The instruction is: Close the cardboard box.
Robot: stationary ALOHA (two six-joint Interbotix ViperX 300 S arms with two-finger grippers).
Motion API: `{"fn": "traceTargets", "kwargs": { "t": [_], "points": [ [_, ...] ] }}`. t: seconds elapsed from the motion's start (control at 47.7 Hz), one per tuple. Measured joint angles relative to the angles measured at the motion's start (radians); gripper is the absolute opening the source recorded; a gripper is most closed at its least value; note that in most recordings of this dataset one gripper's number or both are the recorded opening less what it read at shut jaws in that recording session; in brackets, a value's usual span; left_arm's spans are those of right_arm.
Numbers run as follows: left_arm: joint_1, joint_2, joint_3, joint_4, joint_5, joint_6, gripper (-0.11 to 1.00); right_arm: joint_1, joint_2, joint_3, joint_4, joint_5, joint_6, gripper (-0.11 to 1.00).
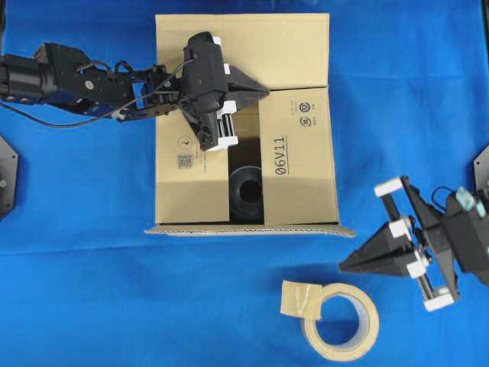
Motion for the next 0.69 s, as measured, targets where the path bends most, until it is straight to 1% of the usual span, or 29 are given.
{"fn": "traceTargets", "kwargs": {
  "t": [0.231,0.399,0.567,0.692],
  "points": [
    [-0.003,0.002,0.0,0.0,0.0,0.0,0.0,-0.147,-0.028,0.0,0.0,-0.008,0.0,0.01],
    [-0.003,0.002,0.0,0.0,0.0,-0.006,0.0,-0.235,-0.017,-0.002,0.003,-0.006,0.008,0.01],
    [-0.006,0.002,0.0,0.0,0.0,-0.006,0.0,-0.293,0.041,-0.002,0.018,-0.002,0.008,0.01],
    [-0.006,0.002,-0.002,0.0,0.002,-0.006,0.0,-0.304,0.104,-0.002,0.032,0.0,0.008,0.01]
  ]
}}
